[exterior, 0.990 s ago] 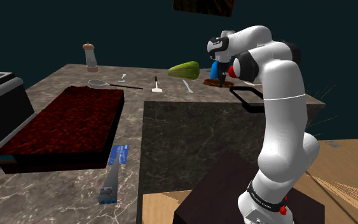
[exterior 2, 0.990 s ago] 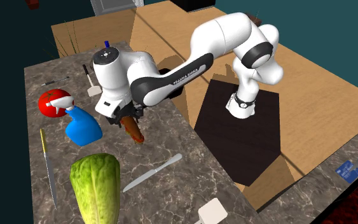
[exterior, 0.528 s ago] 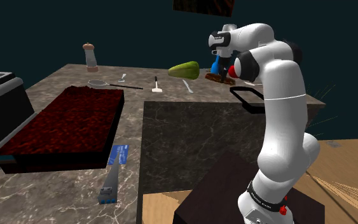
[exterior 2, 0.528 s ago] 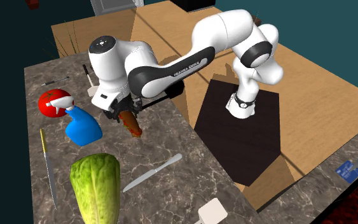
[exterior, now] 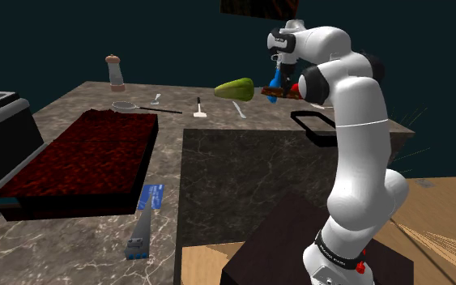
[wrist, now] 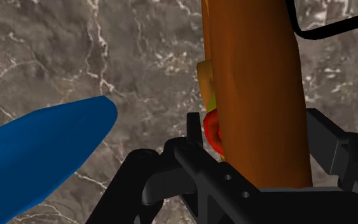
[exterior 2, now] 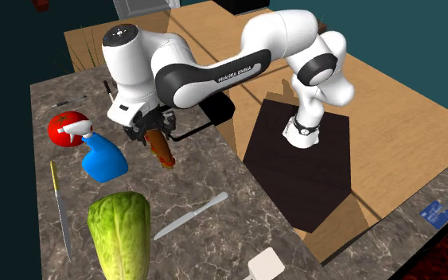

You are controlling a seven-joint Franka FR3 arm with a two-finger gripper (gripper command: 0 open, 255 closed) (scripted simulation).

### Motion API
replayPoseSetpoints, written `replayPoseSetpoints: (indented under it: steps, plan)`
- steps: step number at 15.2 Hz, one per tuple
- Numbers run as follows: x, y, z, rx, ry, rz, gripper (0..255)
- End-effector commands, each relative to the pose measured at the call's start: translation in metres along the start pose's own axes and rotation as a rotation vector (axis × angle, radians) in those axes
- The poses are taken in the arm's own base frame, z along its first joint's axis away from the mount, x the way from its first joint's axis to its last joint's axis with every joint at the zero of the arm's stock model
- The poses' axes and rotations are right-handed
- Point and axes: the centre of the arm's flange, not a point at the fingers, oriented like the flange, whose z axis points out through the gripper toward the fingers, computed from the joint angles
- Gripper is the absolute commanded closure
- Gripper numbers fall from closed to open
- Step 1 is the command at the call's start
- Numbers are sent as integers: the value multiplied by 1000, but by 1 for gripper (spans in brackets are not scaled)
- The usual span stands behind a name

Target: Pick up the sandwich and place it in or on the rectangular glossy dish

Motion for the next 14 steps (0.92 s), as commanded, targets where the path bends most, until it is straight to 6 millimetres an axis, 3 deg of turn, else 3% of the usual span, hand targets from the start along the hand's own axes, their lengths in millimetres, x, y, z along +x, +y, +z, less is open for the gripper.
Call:
replayPoseSetpoints:
  steps: [1, 8, 14]
  plan:
    - [-2, 1, -10, 0, 0, 0, 255]
    - [-5, 1, -43, 0, 0, 0, 255]
    - [-61, -54, -39, 0, 0, 0, 255]
